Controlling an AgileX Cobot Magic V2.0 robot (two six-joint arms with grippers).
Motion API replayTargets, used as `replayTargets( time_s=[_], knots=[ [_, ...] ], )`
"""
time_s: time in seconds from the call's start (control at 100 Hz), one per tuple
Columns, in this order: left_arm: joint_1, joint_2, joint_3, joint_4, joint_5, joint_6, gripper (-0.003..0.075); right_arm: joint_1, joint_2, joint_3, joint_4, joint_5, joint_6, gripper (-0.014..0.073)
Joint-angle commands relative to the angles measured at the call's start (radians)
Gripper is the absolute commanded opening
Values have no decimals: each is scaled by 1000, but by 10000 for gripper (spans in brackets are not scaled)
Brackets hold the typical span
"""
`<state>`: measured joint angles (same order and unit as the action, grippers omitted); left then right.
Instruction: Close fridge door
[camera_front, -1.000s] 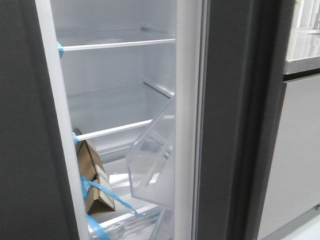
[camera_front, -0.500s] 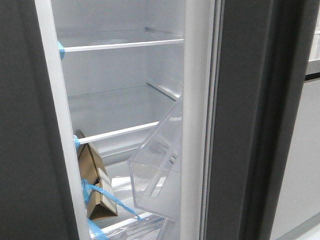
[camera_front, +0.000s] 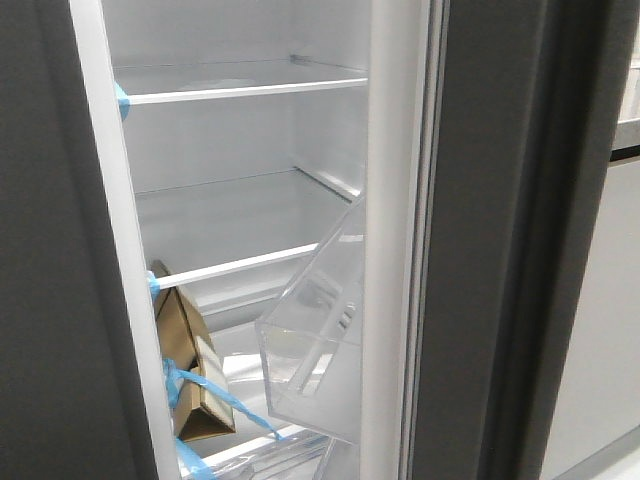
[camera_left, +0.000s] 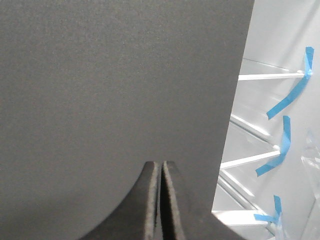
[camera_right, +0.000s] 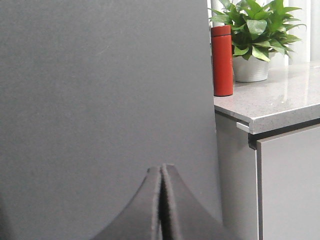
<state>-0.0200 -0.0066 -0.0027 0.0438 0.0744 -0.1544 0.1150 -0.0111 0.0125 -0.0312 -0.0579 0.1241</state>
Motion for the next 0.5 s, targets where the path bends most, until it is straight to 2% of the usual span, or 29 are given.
replayTargets(
  time_s=[0.0,0.09,0.17,0.28,0.49],
  knots=[
    [-2,-23,40,-6,-83,-2,-20,-6,-19,22,-1,-80,-5,-71],
    [-2,-23,40,-6,-83,-2,-20,-6,-19,20,-1,-74,-5,-71],
    [-2,-23,40,-6,-83,-2,-20,-6,-17,-34,5,25,-5,-71],
    [-2,-23,40,-6,-83,-2,-20,-6,14,-185,110,189,-3,-71],
    [-2,-23,40,-6,-83,-2,-20,-6,191,-441,305,217,18,-71]
  ],
)
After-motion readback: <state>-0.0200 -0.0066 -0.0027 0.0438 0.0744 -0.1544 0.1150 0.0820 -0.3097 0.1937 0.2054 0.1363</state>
